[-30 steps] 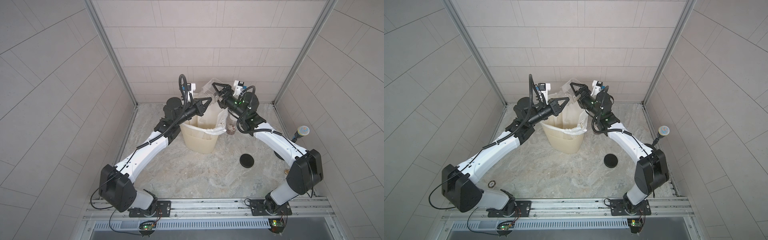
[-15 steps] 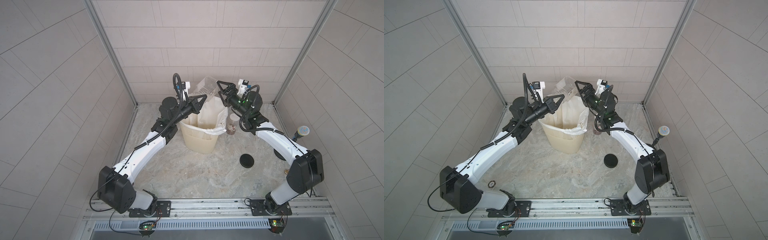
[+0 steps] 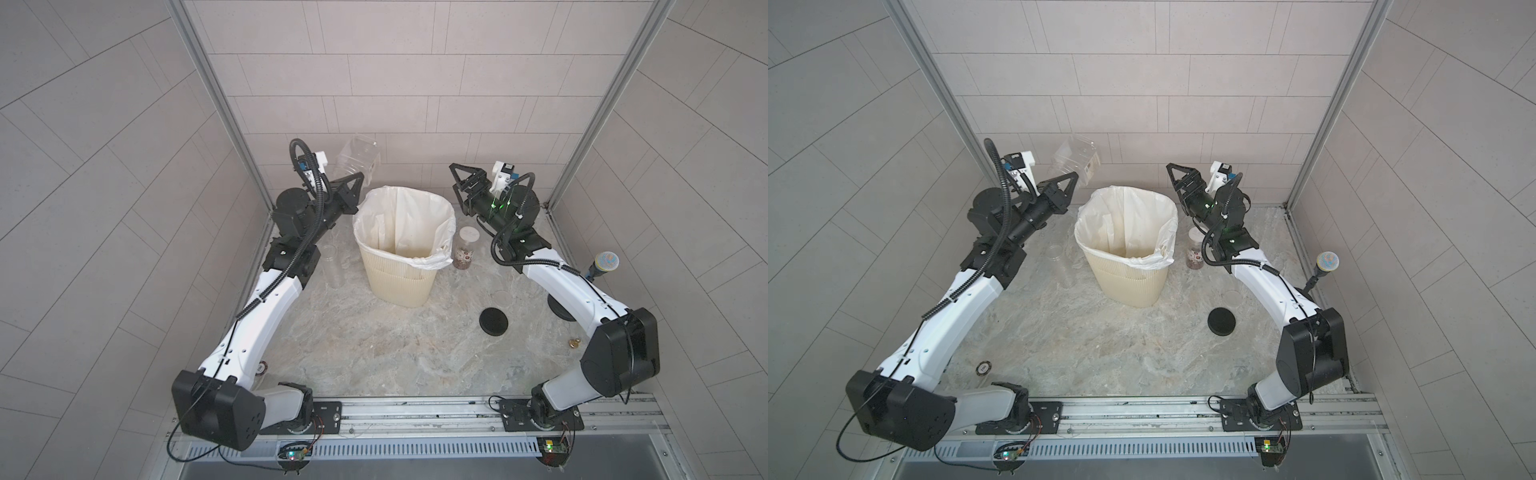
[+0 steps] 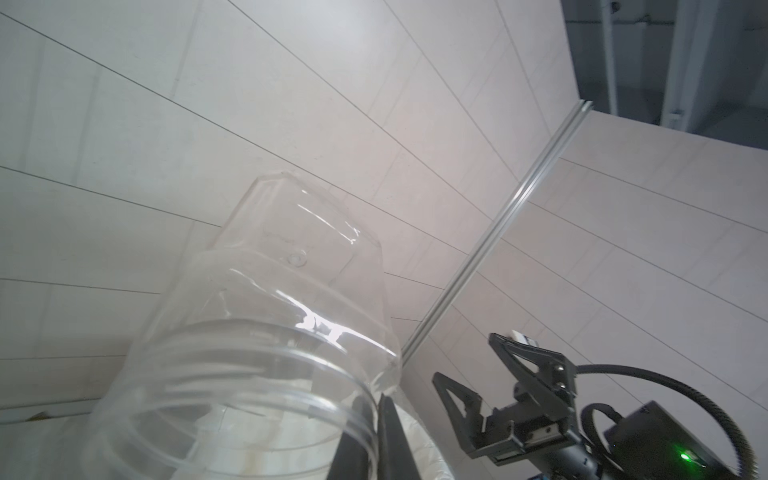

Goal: Empty the moldy dried flower tea in the jars
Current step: Place the jar at the center of the board.

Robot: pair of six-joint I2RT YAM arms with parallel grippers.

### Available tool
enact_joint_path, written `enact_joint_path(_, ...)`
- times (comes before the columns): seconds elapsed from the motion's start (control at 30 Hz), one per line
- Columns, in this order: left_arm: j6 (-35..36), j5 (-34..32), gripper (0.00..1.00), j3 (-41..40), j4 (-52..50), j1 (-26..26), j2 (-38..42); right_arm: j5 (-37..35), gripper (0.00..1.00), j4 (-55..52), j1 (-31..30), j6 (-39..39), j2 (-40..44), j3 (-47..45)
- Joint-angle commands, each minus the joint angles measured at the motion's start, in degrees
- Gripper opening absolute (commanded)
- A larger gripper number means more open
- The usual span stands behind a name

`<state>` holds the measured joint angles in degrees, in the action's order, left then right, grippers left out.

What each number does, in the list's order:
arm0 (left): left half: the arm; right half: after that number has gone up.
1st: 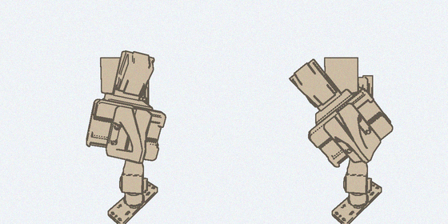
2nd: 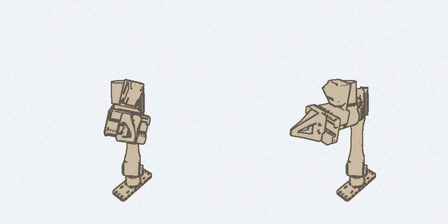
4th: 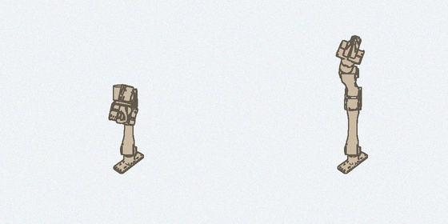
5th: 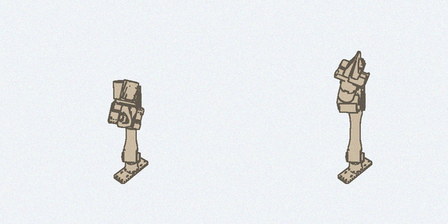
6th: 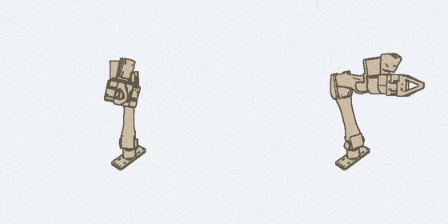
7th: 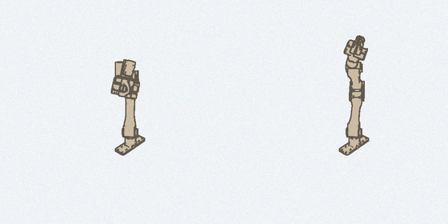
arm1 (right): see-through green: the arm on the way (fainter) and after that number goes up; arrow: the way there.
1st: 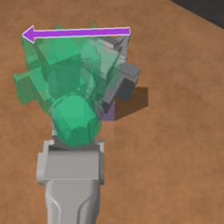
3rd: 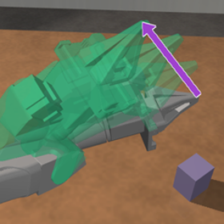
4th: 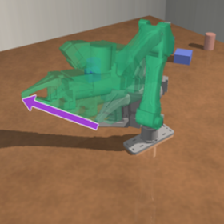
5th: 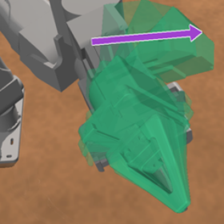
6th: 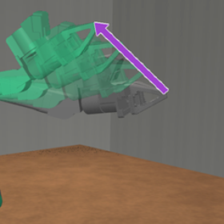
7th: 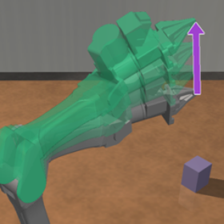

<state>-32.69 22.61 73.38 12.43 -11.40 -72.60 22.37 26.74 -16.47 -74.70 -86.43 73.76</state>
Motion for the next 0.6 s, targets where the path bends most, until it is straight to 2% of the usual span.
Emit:
enact_joint_path(0.0,3.0,-1.4,0.00,2.9,-9.8,4.1,1.8,0.7,1.00,-1.2,0.3,3.4,3.0,-1.2)
enact_joint_path(0.13,3.8,-2.0,0.00,3.8,-20.4,10.9,2.4,0.0,0.99,-5.4,0.4,8.9,5.4,-2.5)
enact_joint_path(0.23,3.9,-3.0,0.00,3.6,-27.0,15.8,3.5,-2.2,0.98,-10.5,0.4,15.7,7.8,-2.8)
enact_joint_path(0.4,5.4,-4.5,0.00,2.4,-36.0,20.9,3.5,-4.9,0.98,-16.5,0.4,23.9,10.9,-3.7)
enact_joint_path(0.57,4.3,-3.1,0.00,5.0,-49.8,24.0,-1.9,-5.4,0.98,-18.1,0.3,26.8,12.1,-5.1)
